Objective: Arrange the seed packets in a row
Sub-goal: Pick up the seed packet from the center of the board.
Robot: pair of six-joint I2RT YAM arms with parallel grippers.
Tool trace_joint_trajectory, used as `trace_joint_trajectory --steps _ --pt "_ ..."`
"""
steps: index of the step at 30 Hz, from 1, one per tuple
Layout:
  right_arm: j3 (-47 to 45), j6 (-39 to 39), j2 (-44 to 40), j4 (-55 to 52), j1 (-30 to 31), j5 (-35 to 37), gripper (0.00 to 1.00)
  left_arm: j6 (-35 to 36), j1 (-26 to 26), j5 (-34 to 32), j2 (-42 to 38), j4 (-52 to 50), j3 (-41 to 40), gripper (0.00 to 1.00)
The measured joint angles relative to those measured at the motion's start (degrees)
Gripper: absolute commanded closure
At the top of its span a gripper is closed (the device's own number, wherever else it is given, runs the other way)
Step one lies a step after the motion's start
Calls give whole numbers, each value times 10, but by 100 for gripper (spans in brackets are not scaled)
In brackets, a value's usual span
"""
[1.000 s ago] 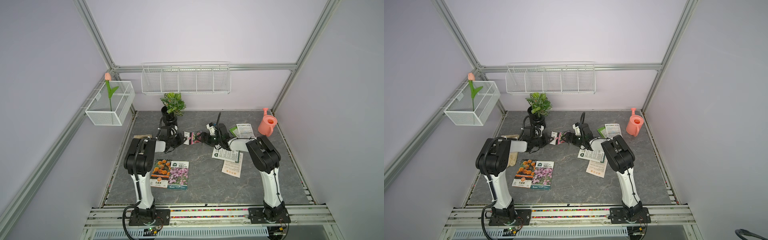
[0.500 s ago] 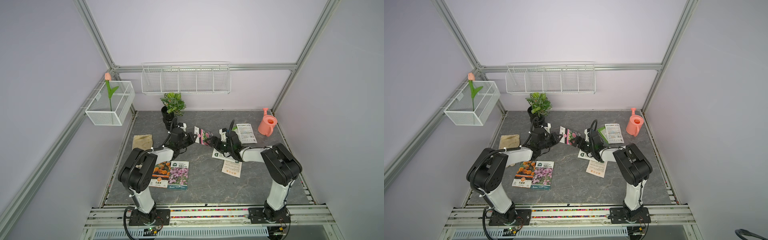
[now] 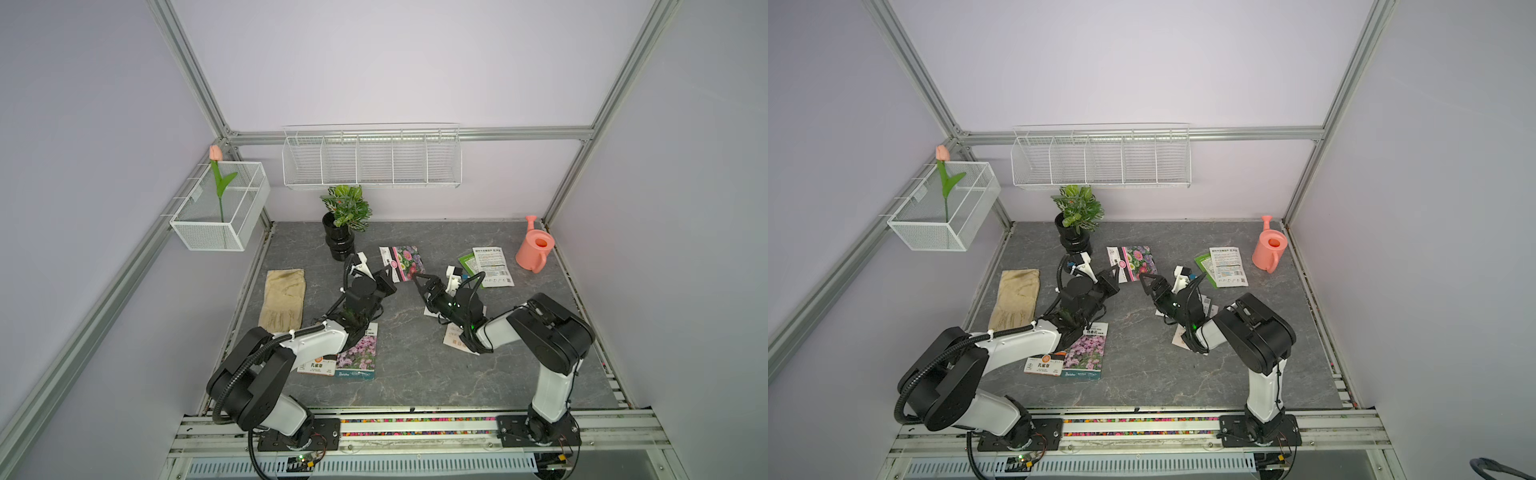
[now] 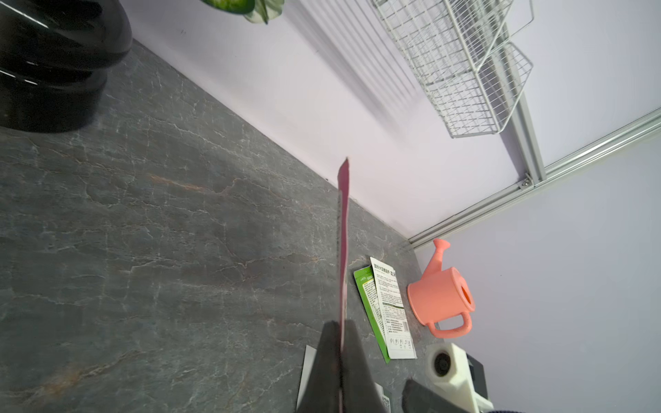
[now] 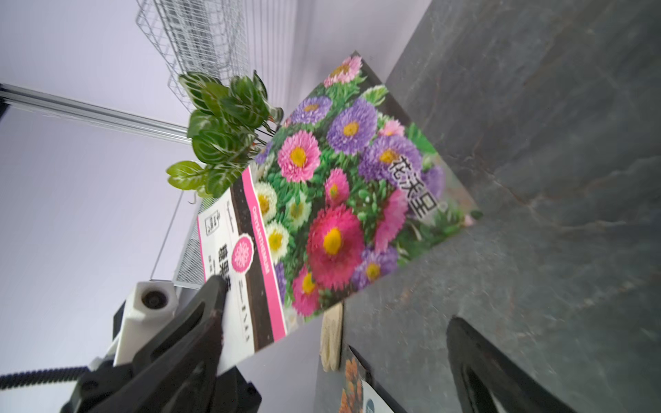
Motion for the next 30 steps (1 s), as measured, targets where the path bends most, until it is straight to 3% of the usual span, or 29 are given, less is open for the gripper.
trace_joint_trajectory --steps 3,6,10,15,18,19,22,23,26,30 --pt "30 21 20 20 7 7 4 0 -5 -24 -10 13 -6 100" --pt "51 34 23 31 15 9 16 0 -9 -37 -14 23 -11 100" --pt "80 49 24 40 19 9 41 2 -16 -51 -16 33 -17 100" --pt "103 59 33 48 23 9 89 5 -17 -57 -16 46 -22 100" --pt "104 59 35 49 27 10 93 6 -19 -59 -16 50 -27 100" --pt "104 58 36 48 28 9 93 7 -19 -59 -17 50 -28 93" --pt "105 54 37 48 26 -1 93 13 -19 -61 -28 35 -28 25" --pt "106 52 37 45 24 -15 93 16 -20 -65 -39 20 -28 12" --pt "126 34 37 -2 3 -94 93 24 -19 -97 -92 -69 -26 4" --pt "153 -26 28 -129 -46 -226 93 45 -8 -144 -186 -209 -15 1"
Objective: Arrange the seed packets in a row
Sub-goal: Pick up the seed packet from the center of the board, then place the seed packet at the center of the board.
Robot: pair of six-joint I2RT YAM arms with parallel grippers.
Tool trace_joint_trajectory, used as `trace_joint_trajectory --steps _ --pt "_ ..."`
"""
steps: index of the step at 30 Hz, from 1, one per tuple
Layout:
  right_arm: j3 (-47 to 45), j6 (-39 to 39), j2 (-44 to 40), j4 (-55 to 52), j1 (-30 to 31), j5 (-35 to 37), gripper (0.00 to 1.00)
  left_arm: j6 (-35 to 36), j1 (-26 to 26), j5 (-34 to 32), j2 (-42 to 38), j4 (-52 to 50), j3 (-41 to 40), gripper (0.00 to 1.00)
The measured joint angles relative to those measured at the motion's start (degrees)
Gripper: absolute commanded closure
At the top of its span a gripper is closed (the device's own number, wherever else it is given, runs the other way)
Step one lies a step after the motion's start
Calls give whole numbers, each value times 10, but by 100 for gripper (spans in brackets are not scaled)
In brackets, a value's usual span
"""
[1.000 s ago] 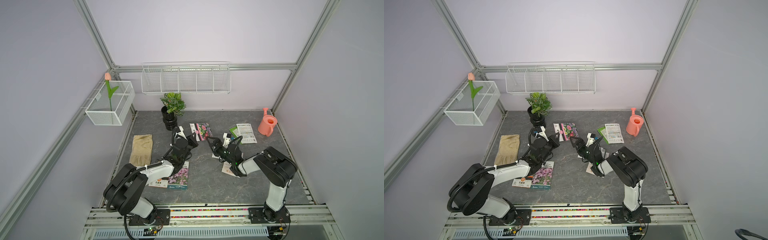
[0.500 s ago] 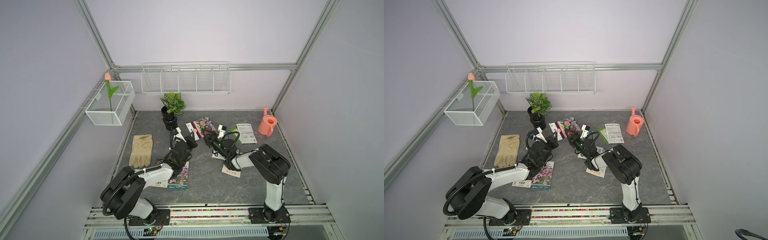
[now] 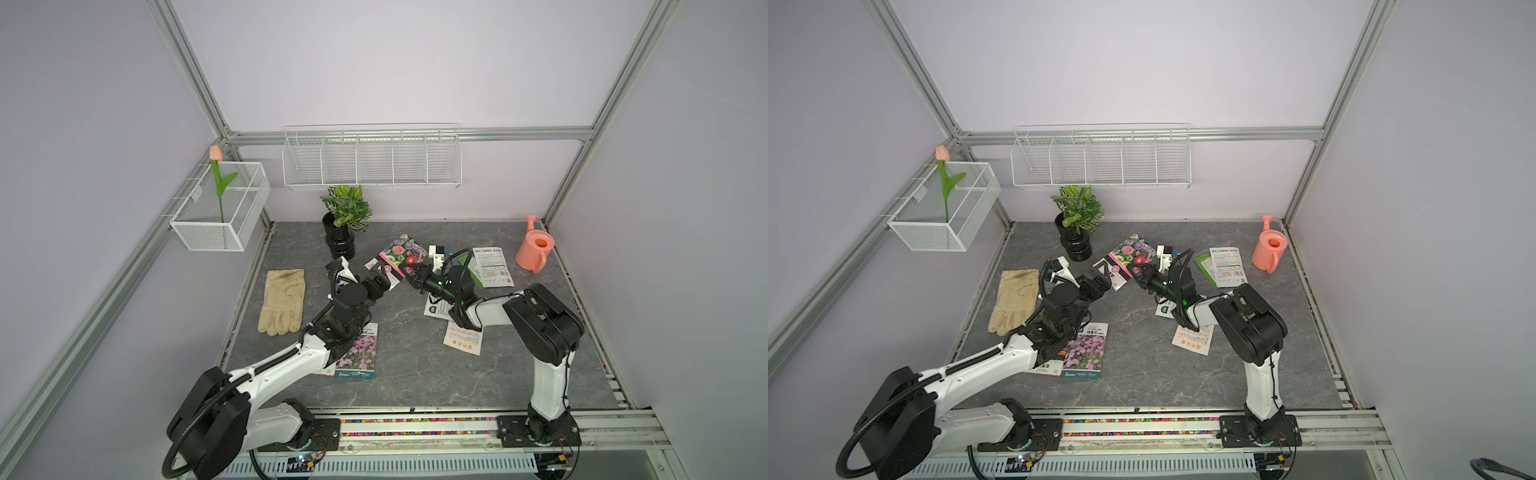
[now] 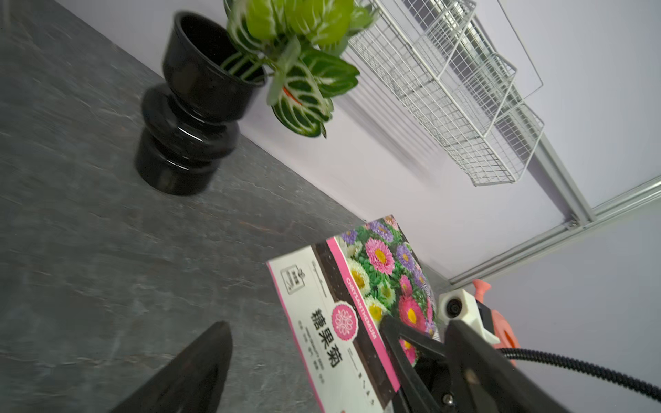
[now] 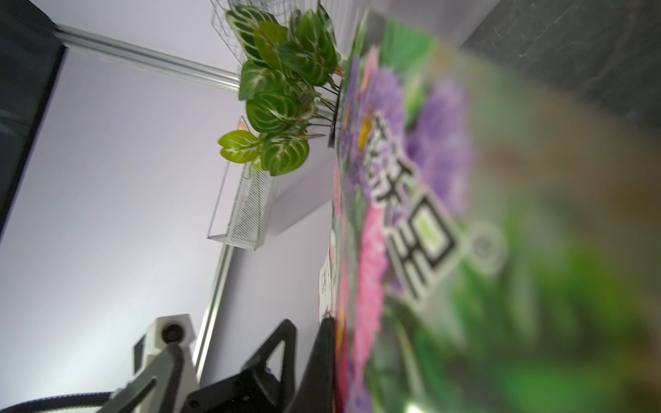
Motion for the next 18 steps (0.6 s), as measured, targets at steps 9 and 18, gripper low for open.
trace_joint_trajectory --steps 9,18 --pt "-72 -261 -127 -417 -12 -161 93 41 74 -14 -125 -175 -4 1" --pt "-105 -337 -136 -532 94 -202 93 49 77 -1 -106 -188 -31 1"
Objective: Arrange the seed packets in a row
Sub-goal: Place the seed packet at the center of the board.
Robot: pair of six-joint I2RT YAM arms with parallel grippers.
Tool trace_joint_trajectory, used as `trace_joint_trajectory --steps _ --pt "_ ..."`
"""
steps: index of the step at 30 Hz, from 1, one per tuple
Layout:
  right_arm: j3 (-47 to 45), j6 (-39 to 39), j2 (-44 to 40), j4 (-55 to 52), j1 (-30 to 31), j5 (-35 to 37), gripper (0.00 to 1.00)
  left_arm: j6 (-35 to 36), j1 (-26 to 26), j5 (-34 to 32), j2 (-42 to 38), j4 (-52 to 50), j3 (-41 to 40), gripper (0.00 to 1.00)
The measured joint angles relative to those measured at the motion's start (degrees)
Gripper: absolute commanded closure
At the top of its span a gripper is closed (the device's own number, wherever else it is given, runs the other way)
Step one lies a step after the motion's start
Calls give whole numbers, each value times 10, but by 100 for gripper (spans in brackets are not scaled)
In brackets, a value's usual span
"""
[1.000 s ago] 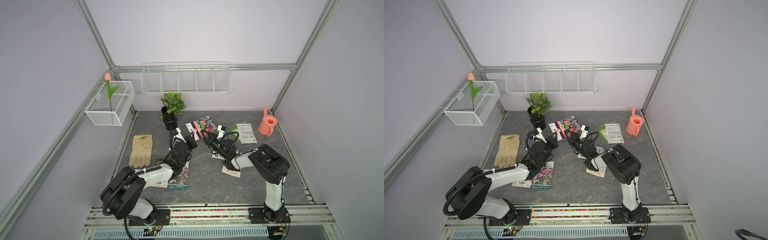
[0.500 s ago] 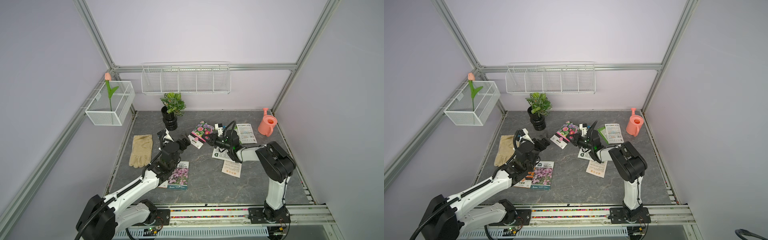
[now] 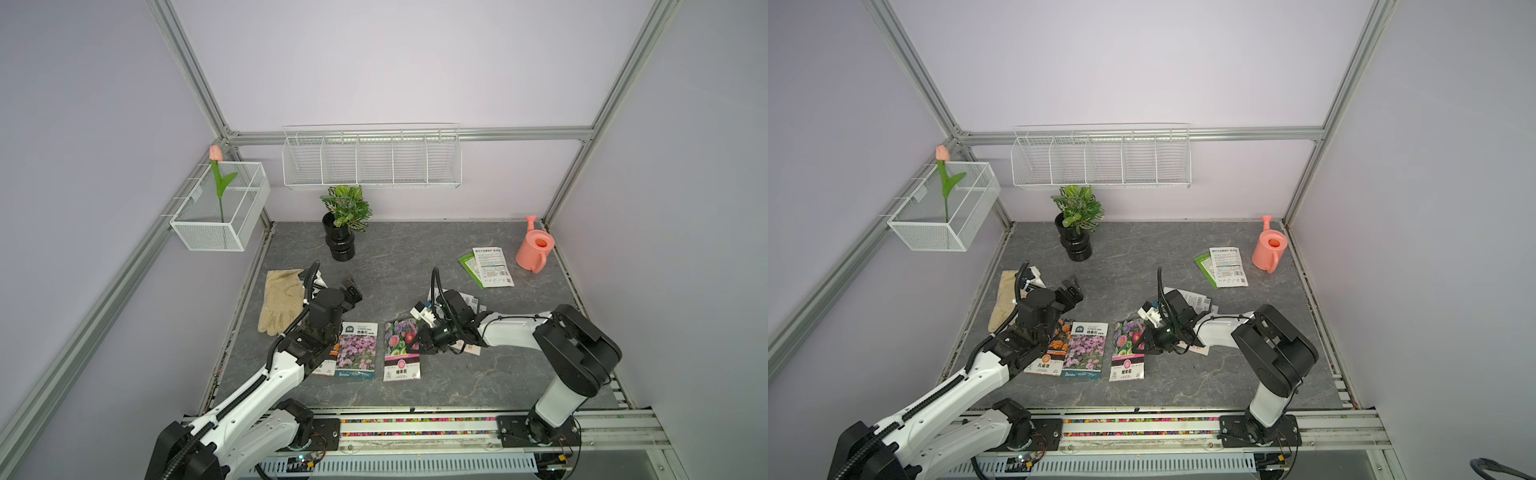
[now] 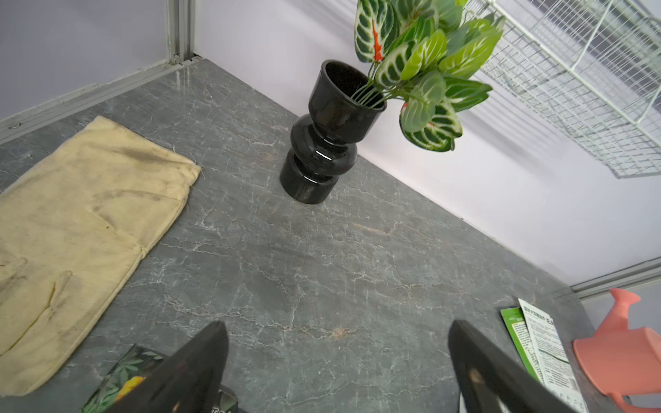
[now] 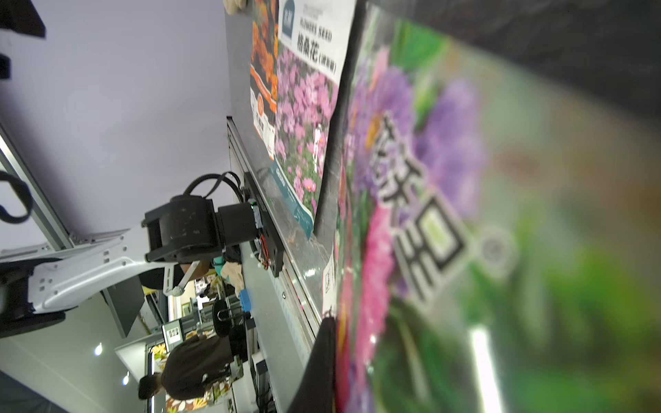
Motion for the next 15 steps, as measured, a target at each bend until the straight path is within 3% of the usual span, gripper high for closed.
trace_joint_trajectory --steps 15 --pt "-4 36 51 54 28 43 93 0 1 15 7 5 -9 1"
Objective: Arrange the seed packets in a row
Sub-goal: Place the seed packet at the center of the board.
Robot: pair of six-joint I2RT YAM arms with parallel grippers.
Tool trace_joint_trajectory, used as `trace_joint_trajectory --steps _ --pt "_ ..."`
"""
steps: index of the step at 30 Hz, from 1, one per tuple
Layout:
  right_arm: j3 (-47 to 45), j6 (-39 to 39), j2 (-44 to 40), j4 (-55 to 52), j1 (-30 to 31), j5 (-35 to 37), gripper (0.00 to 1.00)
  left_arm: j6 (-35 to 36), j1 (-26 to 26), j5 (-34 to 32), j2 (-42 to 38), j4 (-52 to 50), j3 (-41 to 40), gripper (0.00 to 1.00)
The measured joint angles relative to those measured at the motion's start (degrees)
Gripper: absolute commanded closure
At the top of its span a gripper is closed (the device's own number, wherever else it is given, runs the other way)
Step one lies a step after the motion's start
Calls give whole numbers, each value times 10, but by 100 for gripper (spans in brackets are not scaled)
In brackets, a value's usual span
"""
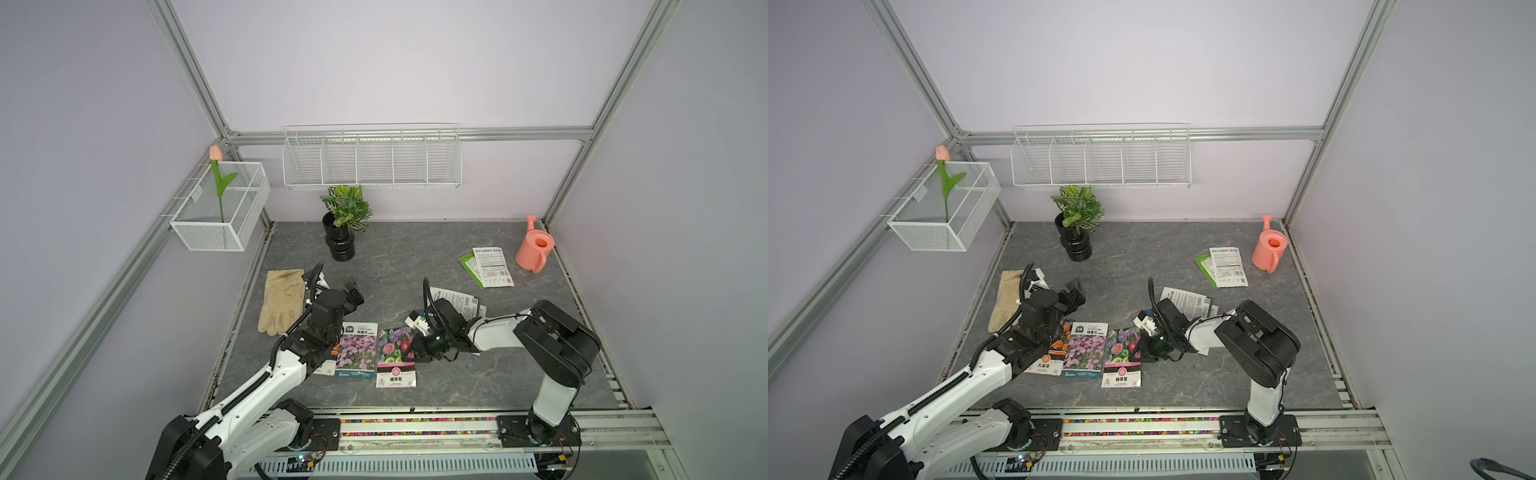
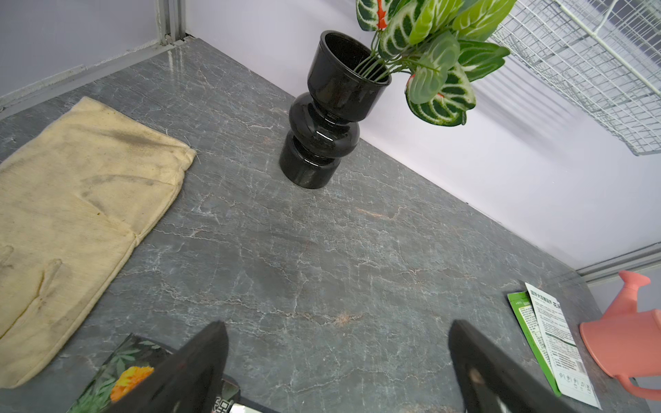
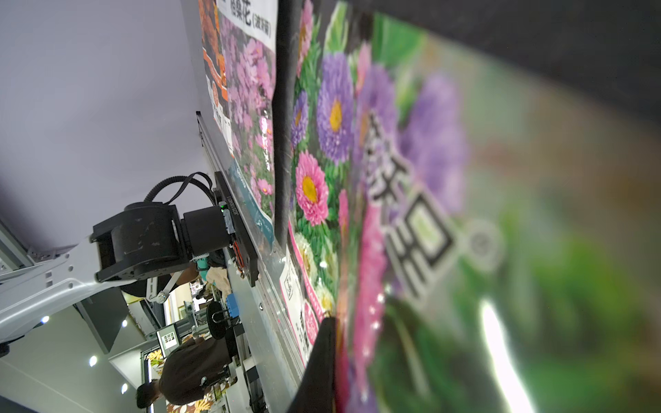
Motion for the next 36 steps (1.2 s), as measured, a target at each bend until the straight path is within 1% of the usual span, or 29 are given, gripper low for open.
trace_joint_trajectory --steps 6,7,8,9,11,12,13,14,16,19,20,21,29,33,36 --pt "7 3 0 2 0 16 92 0 0 6 0 0 0 2" --pt "10 3 0 2 0 18 91 0 0 6 0 0 0 2" --pt "13 3 0 1 0 20 87 0 0 6 0 0 0 2" --pt "16 4 1 0 0 21 81 0 0 6 0 0 0 2" --pt "21 3 1 -3 0 28 64 1 0 6 0 0 0 2" --pt "23 3 1 -6 0 31 52 1 0 6 0 0 0 2" --pt "24 1 1 -9 0 32 35 2 0 7 0 0 0 2" --pt "26 0 -1 -7 0 24 27 2 0 7 0 0 0 2" --pt "35 -6 -11 -8 1 29 19 3 0 8 1 0 0 2" --pt "37 -17 -25 -19 0 38 0 5 0 10 2 0 0 2" --pt "37 -21 -33 -25 0 45 7 5 0 10 3 0 0 2" --pt "37 -19 -43 -35 1 57 11 5 0 11 5 0 0 2" --pt "51 -45 -87 -176 -3 138 12 7 0 26 19 2 0 3" --pt "52 -56 -105 -221 -6 166 12 7 0 37 28 4 0 3" --pt "52 -70 -150 -260 -22 197 12 12 0 61 39 11 3 3"
